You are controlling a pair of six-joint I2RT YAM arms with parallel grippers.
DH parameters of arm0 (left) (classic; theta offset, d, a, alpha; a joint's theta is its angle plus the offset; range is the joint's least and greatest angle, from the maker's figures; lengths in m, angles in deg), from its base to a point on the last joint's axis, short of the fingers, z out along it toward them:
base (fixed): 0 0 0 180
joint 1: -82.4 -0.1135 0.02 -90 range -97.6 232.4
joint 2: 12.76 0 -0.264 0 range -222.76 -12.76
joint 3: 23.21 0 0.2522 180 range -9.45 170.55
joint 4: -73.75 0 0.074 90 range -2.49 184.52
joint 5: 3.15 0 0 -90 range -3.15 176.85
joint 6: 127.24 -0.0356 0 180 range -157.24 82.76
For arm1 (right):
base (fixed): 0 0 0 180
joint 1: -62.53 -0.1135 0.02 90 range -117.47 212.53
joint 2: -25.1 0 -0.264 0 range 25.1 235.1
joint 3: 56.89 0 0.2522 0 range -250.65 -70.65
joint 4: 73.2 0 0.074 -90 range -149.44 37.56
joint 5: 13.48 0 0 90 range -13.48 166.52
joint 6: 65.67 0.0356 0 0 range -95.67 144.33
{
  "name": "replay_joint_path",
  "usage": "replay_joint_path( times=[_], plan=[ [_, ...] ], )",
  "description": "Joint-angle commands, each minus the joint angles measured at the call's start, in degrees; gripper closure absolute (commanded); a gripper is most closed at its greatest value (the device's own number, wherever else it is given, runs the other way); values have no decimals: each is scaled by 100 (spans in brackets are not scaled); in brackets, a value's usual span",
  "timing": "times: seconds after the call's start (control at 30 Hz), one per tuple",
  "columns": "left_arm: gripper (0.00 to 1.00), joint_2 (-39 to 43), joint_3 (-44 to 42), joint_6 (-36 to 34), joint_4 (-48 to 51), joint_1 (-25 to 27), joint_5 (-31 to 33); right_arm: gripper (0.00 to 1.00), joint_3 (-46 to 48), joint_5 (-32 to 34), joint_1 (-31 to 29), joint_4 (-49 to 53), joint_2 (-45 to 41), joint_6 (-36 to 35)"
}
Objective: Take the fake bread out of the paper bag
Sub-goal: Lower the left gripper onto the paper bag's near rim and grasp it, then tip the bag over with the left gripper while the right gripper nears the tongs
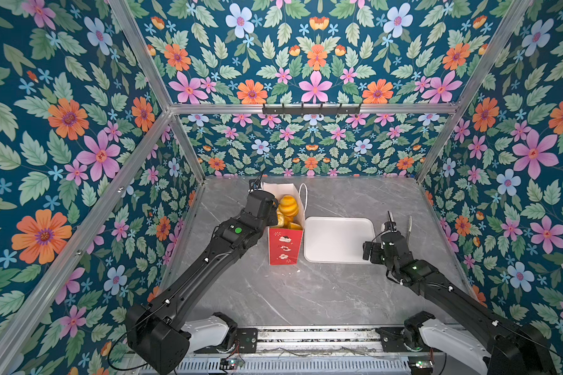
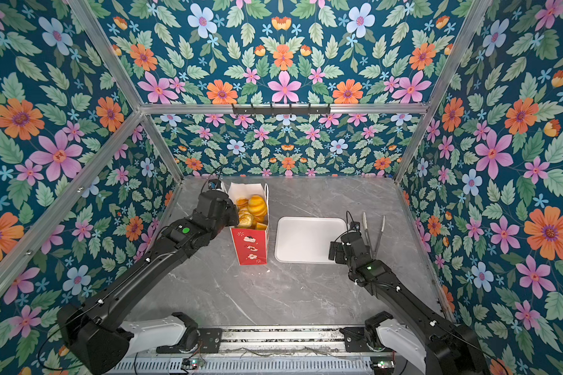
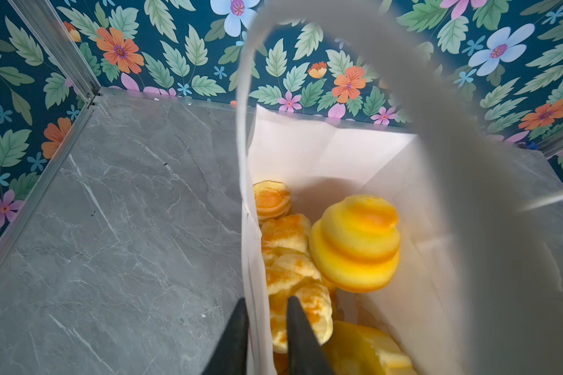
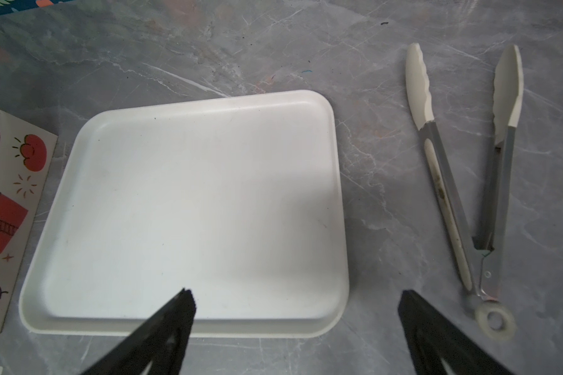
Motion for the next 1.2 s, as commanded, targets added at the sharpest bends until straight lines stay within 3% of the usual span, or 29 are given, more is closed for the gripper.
replay_joint_path(
  times=[0.0, 0.03, 0.4, 0.6, 0.7, 0.9, 1.03, 1.17],
  plan=[
    [95, -30, 87, -7, -54, -5, 49, 1, -55, 84, -2, 38, 36, 99],
    [100, -61, 129, -33, -40, -5, 39, 1, -57, 92, -1, 42, 46, 103],
    [100, -365, 554, -430, -35, -213, 139, 1, -91, 153, -1, 122, 47, 134],
    [100, -587, 886, -1154, -104, -1257, -281, 1, -164, 270, -6, 274, 2, 91],
    [100, -868, 1205, -1727, -176, -1527, -133, 1, -254, 362, -2, 411, 16, 65],
    [100, -1551, 2059, -2551, -272, -1605, 126, 1, -276, 440, 4, 503, -98, 4],
    [100, -1975, 2490, -2646, -256, -1605, -56, 1, -263, 444, 26, 582, -187, -57],
    [100, -2192, 2402, -2558, -502, -1538, -385, 1, -241, 367, 34, 656, -199, -53]
  ],
)
